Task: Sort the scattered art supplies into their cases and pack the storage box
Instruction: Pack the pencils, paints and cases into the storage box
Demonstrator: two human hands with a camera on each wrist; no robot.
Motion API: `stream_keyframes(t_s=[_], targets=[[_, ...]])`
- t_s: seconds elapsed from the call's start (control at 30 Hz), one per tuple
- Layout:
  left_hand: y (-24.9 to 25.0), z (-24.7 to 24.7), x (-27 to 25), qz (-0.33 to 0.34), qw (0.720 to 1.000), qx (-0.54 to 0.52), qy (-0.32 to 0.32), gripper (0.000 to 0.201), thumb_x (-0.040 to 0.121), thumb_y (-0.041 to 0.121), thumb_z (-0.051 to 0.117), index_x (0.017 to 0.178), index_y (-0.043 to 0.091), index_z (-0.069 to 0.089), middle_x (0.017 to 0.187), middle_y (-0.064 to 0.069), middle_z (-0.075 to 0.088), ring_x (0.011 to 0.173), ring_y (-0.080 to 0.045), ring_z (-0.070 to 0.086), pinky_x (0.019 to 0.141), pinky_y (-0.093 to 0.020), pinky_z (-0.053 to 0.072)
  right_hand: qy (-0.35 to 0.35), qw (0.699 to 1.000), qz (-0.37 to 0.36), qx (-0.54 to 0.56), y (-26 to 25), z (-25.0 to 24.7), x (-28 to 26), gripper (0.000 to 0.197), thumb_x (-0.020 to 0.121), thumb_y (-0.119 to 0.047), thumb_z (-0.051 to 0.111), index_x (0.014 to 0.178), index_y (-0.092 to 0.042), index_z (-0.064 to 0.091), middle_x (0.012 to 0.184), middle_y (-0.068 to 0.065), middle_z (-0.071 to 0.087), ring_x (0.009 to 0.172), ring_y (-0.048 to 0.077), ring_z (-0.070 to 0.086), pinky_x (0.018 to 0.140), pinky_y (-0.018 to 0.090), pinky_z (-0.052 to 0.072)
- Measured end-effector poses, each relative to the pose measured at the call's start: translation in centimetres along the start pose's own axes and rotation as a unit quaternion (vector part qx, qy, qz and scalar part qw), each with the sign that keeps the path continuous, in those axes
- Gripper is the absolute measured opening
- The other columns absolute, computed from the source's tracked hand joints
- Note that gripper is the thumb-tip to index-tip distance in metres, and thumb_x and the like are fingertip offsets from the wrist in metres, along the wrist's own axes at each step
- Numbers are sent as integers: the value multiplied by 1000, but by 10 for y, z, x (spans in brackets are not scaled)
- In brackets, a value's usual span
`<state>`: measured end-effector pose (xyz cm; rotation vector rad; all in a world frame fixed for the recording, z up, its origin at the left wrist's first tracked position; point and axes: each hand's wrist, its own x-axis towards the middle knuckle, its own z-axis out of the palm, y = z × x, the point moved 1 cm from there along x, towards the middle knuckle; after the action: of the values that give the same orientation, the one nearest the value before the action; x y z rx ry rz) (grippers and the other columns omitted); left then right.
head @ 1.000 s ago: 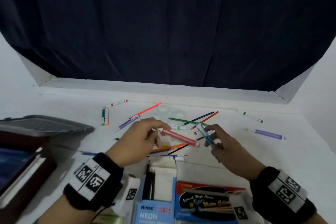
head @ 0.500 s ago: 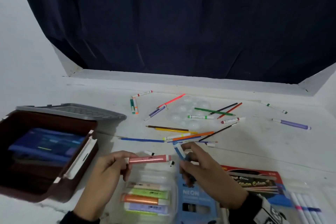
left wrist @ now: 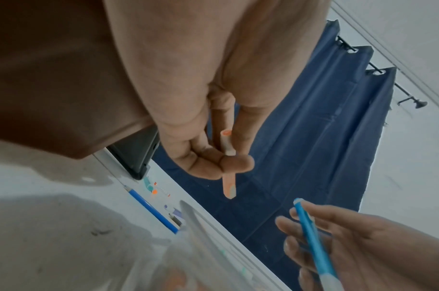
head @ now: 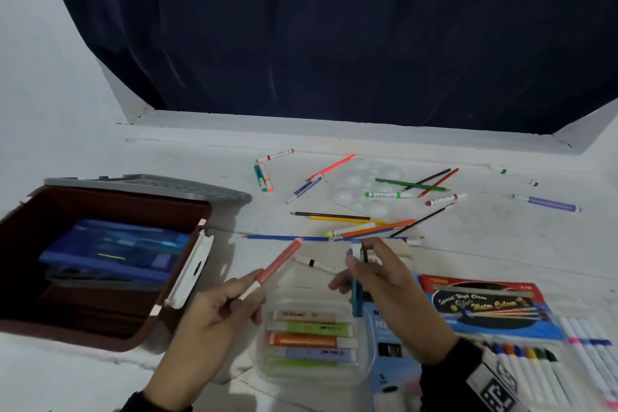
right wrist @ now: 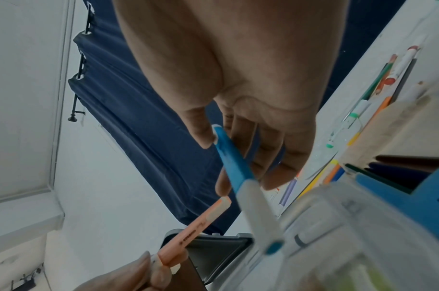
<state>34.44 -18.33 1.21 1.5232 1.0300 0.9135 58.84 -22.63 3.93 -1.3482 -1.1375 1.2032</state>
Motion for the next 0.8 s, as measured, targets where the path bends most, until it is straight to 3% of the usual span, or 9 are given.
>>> stream_keyframes(t_s=[0.07,0.17,0.27,0.33,0.43,0.57,0.63,0.7,0.8], targets=[[4,-2,0,19,1000,-4,16,22,93,14,59,76,15,71,75,-17,66,88,-27,65,82,-7,41,12,1000,-10,-17,-1,1,2,17,101,-30,48,112,-17,44,100,-1,76,94,18,67,82,39,53],[8,-2,0,55,996,-45,47,21,92,15,57,101,5,74,68,-12,62,65,-21,60,71,-18,49,33,999,-20,-24,1,4,3,18,101,-28,50,110,-15,42,104,-3,76,87,18,62,75,40,49],[20,-1,2,82,992,-37,86,12,86,20,64,80,16,73,56,-7,55,51,-13,49,55,-15,42,50,998,-25,21,9,3,2,16,100,-13,52,105,-3,41,99,10,76,73,26,61,69,38,54],[22,-1,6,92,989,-21,114,20,84,22,68,65,17,66,52,-7,48,50,-13,41,51,-17,36,57,998,-17,22,15,2,1,16,98,-9,54,105,-1,42,97,13,75,76,34,67,72,38,59],[23,3,12,93,985,-45,137,21,88,28,64,73,12,65,65,-18,50,60,-19,44,59,-24,39,66,998,-12,20,22,0,0,14,97,-8,56,103,0,47,95,14,75,79,36,71,74,36,61],[23,14,21,28,992,-94,85,29,95,38,48,80,15,57,69,-16,52,64,-24,57,58,-25,48,47,999,-18,14,22,-1,-1,10,97,-8,54,98,2,55,96,14,74,80,33,72,75,36,61],[18,15,22,7,995,-83,52,28,98,38,45,82,17,54,63,-12,38,56,-27,41,48,-22,38,27,1000,-11,7,22,-1,-2,6,97,-4,53,101,0,56,98,14,72,83,32,73,78,37,61],[10,14,21,15,1000,-25,5,22,102,35,44,93,23,60,63,-5,34,57,-19,33,49,-22,32,6,1000,-3,-18,25,-3,-2,11,97,2,52,106,-4,53,102,12,70,86,30,73,79,36,60],[2,7,17,13,990,118,-78,24,104,23,46,110,40,60,78,8,57,63,-2,50,64,-17,41,-11,998,3,-58,30,-5,-4,17,97,6,50,108,-6,50,104,12,67,90,26,73,79,34,60]])
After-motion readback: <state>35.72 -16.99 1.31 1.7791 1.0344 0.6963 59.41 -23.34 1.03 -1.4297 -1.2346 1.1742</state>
